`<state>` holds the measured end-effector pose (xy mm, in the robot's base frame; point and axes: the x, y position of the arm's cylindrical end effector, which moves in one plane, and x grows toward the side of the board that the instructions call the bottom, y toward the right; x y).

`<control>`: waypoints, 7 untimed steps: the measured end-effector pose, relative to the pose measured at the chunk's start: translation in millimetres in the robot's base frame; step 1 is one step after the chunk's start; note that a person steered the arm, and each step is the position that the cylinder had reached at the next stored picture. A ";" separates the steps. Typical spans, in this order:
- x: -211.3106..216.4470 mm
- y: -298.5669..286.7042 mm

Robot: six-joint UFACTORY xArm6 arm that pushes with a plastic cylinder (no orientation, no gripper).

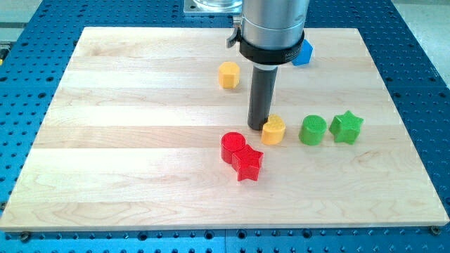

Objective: Move the hexagon into the red blocks

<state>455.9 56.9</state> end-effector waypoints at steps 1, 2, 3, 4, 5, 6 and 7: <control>15.5 2.3; 15.2 -6.8; -41.6 -50.2; -45.4 -113.4; -125.0 -81.4; -149.2 -48.0; -90.0 -35.8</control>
<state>365.9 21.1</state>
